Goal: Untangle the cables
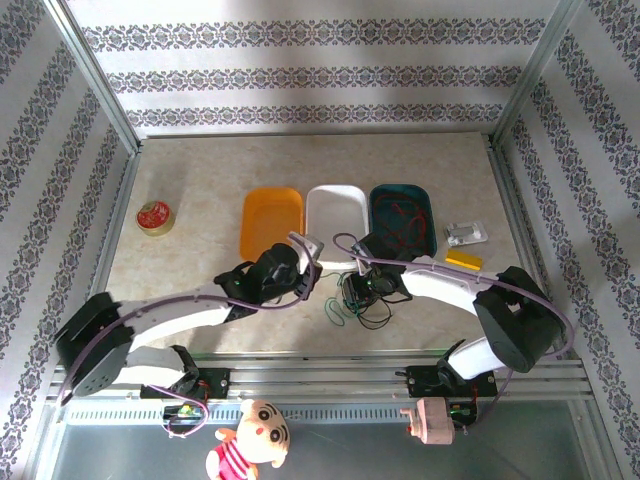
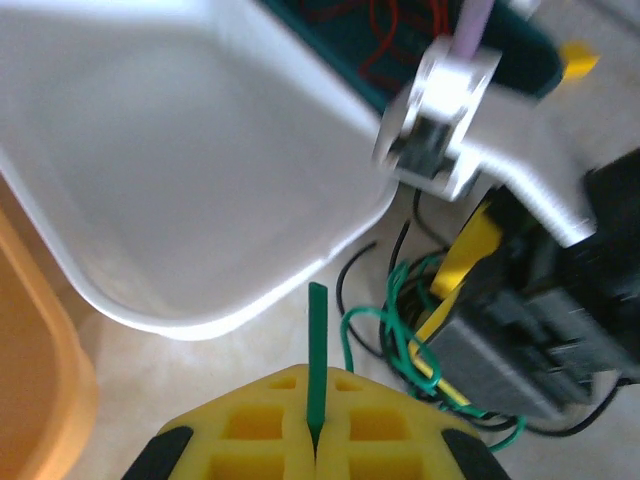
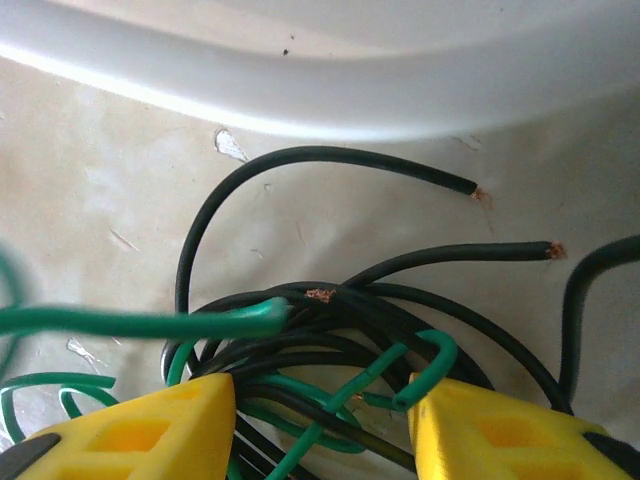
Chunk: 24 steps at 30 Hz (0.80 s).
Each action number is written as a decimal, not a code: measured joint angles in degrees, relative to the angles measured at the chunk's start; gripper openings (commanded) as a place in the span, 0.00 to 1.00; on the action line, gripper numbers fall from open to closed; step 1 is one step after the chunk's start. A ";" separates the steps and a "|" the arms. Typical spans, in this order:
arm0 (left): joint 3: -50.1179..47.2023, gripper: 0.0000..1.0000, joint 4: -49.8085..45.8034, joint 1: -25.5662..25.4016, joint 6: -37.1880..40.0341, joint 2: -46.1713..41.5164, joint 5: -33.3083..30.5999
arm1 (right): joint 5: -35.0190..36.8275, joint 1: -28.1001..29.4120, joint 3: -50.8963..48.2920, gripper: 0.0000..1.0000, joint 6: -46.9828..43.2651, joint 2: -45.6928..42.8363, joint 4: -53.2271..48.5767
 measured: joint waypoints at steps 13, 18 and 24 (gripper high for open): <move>-2.93 0.00 -0.85 6.25 -3.41 -20.46 -7.26 | -0.70 -1.99 -2.21 0.49 3.13 -1.46 2.62; -3.15 0.00 -1.20 9.07 -4.26 -24.22 -8.72 | -1.14 -3.08 -3.32 0.49 4.33 -2.51 3.45; -3.08 0.00 -2.54 9.40 -3.56 -27.63 -11.78 | -1.22 -4.20 -3.69 0.51 5.70 -2.97 3.43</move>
